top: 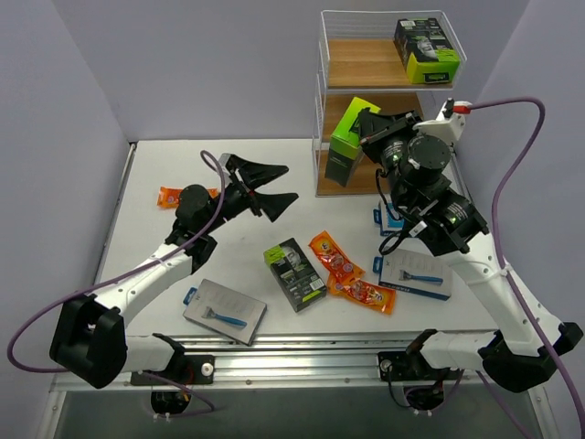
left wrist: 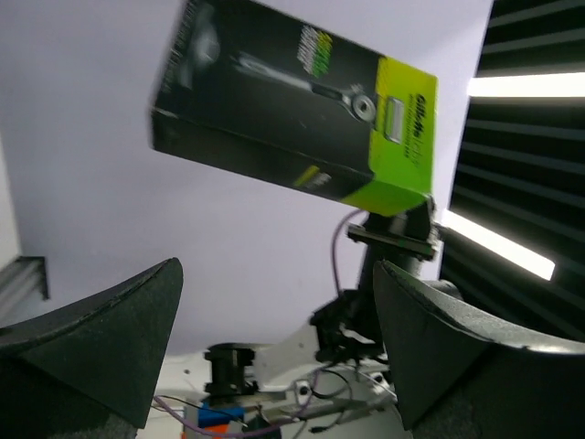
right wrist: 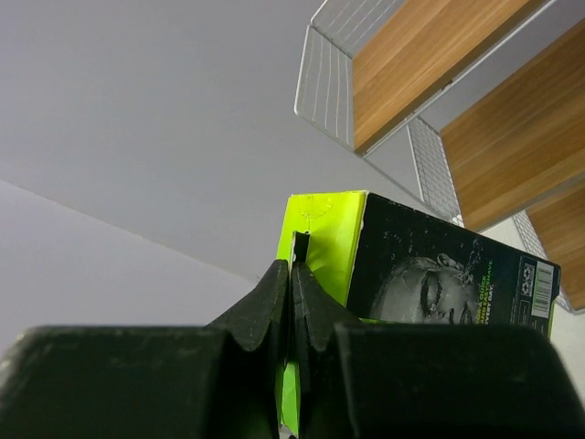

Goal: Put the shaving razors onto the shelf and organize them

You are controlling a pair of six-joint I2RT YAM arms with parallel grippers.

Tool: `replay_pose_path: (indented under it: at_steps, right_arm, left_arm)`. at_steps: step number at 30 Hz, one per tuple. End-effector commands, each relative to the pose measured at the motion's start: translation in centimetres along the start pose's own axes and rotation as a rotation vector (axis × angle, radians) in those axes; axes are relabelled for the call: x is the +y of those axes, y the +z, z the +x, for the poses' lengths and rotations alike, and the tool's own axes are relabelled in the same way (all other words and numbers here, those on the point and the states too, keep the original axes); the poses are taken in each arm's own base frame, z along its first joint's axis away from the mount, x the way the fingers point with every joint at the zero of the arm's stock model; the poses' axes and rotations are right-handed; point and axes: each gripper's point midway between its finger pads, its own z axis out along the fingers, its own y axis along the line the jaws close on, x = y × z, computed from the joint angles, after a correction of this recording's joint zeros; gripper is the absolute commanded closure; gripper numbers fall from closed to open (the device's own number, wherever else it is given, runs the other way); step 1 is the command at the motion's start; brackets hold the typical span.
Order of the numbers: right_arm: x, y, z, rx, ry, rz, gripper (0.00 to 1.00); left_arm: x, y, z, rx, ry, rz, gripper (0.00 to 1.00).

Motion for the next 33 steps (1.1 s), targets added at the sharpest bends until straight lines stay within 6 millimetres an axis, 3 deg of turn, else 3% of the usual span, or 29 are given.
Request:
replay_pose_path:
  at_steps: [1, 9, 15, 20, 27, 33]
  right_arm:
    - [3.8, -1.6, -3.8, -0.093, 0.157, -0.168, 1.0]
    - [3.1, -1.6, -1.3, -0.049, 0.164, -0.219, 1.0]
    - [2.5, -1.4, 0.3, -0.023, 0.155, -0.233, 1.0]
    - [2.0, -1.8, 1.8, -0.013, 0.158, -0.242, 1.0]
    - [1.3, -2.2, 5.1, 0.045, 0.147, -0.226, 1.0]
    - [0.0, -3.0, 8.3, 0.13, 0.122, -0.192, 1.0]
  left_arm:
    - [-6.2, -0.8, 3.9, 0.105, -0.073, 0.219, 0.06]
    - [-6.3, -0.2, 5.0, 0.094, -0.218, 0.223, 0.06]
    - [-3.6, 0.1, 5.1, 0.046, -0.293, 0.121, 0.06]
    - [-2.8, -0.5, 4.2, -0.051, -0.326, 0.087, 0.06]
    - [-1.7, 0.8, 4.2, -0.035, -0.363, 0.087, 0.06]
    - [1.2, 0.5, 3.6, -0.062, -0.38, 0.049, 0.06]
